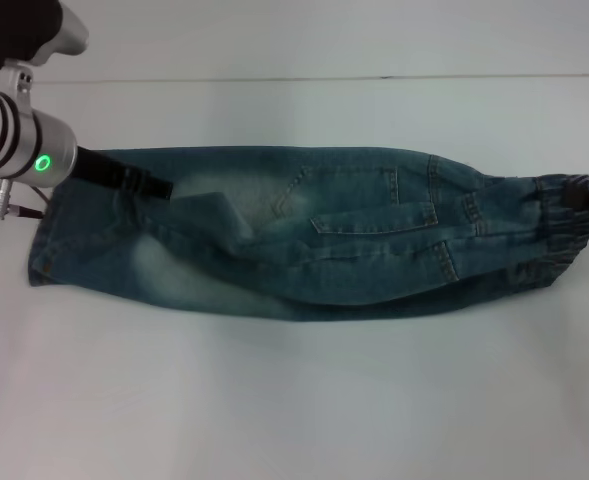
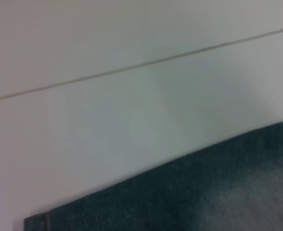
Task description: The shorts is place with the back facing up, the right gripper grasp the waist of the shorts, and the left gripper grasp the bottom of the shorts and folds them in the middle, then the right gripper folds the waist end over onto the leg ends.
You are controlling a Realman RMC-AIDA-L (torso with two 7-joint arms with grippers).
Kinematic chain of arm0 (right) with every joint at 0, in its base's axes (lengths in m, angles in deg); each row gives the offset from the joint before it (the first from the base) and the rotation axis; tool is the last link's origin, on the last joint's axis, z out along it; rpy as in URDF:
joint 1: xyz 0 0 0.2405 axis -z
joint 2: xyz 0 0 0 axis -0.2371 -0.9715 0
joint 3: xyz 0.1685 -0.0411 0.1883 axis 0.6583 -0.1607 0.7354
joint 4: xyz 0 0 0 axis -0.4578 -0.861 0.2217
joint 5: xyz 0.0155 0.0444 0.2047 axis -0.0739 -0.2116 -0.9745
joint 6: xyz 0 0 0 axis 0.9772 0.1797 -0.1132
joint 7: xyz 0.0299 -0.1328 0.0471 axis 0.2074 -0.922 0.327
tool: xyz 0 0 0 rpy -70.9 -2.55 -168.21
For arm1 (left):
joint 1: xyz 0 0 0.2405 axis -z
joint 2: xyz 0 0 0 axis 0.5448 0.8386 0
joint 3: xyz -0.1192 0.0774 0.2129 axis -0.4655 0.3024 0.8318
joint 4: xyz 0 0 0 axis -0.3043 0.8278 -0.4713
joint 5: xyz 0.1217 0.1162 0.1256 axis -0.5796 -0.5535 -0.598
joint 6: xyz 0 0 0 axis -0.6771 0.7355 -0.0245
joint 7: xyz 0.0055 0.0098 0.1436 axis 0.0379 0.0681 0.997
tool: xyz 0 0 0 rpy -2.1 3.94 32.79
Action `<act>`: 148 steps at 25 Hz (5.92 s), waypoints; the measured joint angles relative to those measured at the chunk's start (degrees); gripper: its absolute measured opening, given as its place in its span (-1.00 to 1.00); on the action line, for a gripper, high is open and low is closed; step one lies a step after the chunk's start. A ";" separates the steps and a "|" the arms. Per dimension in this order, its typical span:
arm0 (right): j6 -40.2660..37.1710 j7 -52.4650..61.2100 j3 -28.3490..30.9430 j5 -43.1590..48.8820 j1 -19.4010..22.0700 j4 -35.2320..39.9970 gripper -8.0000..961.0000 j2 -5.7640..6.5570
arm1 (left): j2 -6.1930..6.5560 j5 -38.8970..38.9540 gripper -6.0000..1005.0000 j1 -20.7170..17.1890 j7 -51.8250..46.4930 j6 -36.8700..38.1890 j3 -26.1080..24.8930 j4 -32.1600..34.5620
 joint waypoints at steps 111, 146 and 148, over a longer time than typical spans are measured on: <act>18.06 1.41 -11.85 0.35 -9.32 -0.40 -0.58 3.69 | -0.40 -2.94 -0.90 -1.06 -12.71 -9.75 0.78 1.30; 27.91 1.24 -13.58 -0.42 -6.30 5.47 0.86 0.36 | -1.18 -2.82 0.31 -1.78 -16.70 -16.38 4.35 0.82; 27.41 1.25 -13.72 -0.58 -5.85 6.49 0.88 -0.12 | -1.19 -2.82 0.40 -1.86 -17.00 -16.83 4.42 0.82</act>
